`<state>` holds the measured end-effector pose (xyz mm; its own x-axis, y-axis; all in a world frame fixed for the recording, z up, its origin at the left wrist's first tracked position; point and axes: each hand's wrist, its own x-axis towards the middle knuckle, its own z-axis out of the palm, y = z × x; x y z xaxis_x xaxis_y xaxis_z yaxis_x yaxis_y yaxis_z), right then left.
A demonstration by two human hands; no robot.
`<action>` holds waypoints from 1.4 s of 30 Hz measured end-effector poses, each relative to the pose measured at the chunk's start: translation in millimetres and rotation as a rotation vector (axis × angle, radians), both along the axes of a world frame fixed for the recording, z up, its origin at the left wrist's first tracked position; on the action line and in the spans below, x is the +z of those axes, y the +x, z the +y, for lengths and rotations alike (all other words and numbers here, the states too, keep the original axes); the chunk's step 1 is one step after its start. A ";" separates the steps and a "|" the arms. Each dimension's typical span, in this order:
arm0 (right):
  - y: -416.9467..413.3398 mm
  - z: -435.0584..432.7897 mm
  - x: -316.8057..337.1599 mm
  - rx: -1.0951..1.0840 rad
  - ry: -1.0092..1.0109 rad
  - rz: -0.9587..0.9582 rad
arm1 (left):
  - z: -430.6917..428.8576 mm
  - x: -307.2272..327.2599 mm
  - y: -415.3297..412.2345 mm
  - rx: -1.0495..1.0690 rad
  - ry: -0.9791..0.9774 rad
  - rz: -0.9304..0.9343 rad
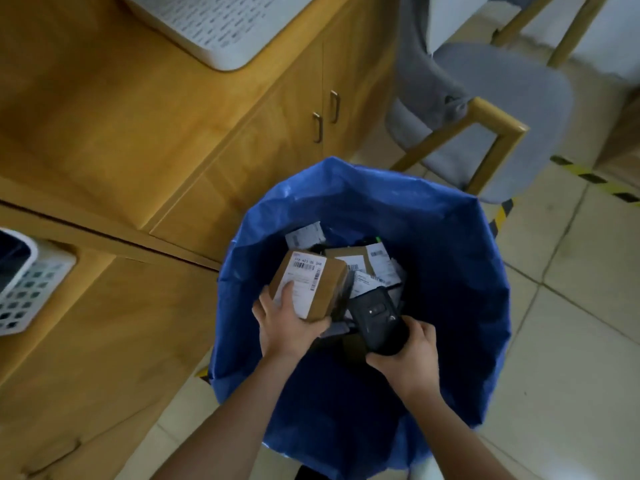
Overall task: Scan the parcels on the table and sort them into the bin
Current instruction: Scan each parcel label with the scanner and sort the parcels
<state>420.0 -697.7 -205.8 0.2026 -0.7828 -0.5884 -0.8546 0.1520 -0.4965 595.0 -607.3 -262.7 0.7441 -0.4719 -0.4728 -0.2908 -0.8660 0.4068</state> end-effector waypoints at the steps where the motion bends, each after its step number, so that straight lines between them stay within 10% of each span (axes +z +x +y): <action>1: 2.5 -1.6 -7.5 -0.015 0.001 0.000 | -7.2 -7.7 3.6 -0.015 0.000 -0.019; 10: 6.7 -9.2 -11.1 -0.049 0.002 0.006 | -26.3 -20.0 14.1 -0.202 0.061 0.178; 24: -59.3 0.3 132.9 -0.079 -0.094 -0.056 | -36.5 150.7 -27.9 -0.450 0.013 0.070; 42: -380.0 24.2 276.9 -0.481 -0.401 -0.243 | -95.6 314.7 -318.2 -0.912 -0.290 -0.039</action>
<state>40.0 -673.5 71.0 -0.1333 -0.9675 -0.2149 -0.5949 0.2516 -0.7634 276.7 -702.9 52.0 0.0450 -0.9724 -0.2290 -0.8214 -0.1665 0.5455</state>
